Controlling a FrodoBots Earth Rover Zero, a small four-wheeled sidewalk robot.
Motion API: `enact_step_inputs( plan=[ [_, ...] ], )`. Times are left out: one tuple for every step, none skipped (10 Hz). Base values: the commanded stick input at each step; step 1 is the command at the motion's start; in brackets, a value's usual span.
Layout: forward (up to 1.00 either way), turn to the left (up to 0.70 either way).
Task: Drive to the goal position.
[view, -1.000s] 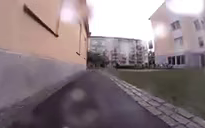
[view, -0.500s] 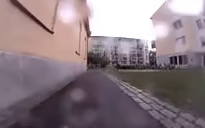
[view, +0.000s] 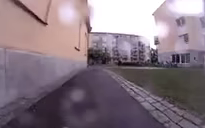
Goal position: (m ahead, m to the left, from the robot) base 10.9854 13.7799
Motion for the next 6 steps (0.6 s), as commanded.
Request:
enact_step_inputs(
  plan=[
    [0.85, 0.0],
    [0.85, 0.0],
    [0.85, 0.0],
    [0.85, 0.0],
    [0.85, 0.0],
    [0.85, 0.0]
  ],
)
